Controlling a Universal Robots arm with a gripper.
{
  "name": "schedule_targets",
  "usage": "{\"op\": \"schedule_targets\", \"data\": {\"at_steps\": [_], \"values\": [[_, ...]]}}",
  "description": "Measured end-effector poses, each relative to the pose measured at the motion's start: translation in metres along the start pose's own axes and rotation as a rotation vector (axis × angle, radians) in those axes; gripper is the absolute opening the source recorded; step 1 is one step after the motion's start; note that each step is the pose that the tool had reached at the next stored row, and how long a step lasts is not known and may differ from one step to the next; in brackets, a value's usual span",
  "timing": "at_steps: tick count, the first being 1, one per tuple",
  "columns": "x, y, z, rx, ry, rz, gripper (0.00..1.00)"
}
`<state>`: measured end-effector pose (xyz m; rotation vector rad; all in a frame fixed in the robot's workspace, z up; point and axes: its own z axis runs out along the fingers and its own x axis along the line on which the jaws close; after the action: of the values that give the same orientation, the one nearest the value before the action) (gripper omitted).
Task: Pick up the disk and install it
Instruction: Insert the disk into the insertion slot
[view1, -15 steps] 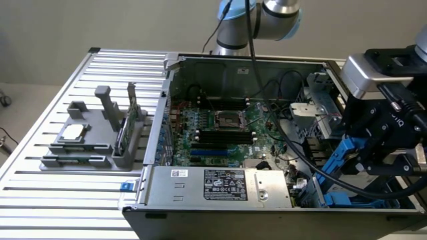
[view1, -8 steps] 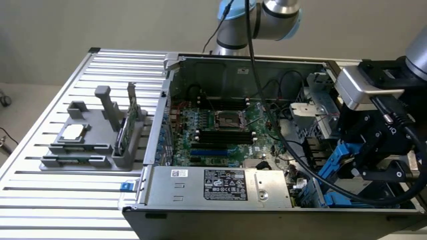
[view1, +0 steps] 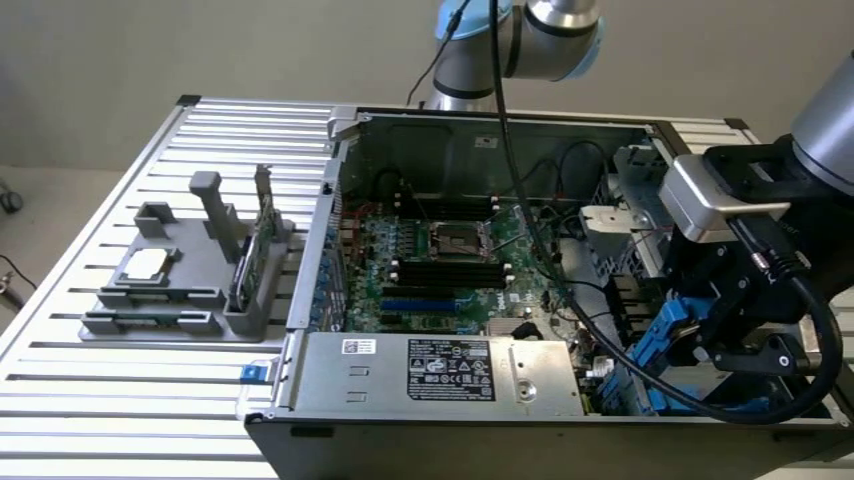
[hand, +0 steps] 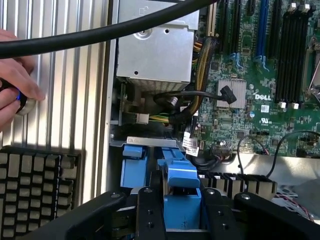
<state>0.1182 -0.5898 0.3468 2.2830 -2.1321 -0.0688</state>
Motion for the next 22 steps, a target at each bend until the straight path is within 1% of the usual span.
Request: {"op": "schedule_targets", "data": {"at_steps": [4,13,16,17,18,19,22], "values": [[0.0001,-0.0002,0.0045,-0.0001,0.0003,-0.007,0.33],[-0.0002,-0.0001,0.0047,-0.0004,0.0008,-0.015,0.33],[-0.0005,-0.0002,0.0051,-0.0002,-0.0007,-0.016,0.33],[-0.0005,-0.0003,0.0053,0.0001,-0.0011,-0.016,0.36],[-0.0005,-0.0003,0.0049,-0.0002,-0.0002,-0.016,0.36],[-0.0004,-0.0002,0.0044,-0.0003,0.0005,-0.016,0.43],[-0.0004,-0.0001,0.0035,-0.0003,0.0006,-0.016,0.43]]}}
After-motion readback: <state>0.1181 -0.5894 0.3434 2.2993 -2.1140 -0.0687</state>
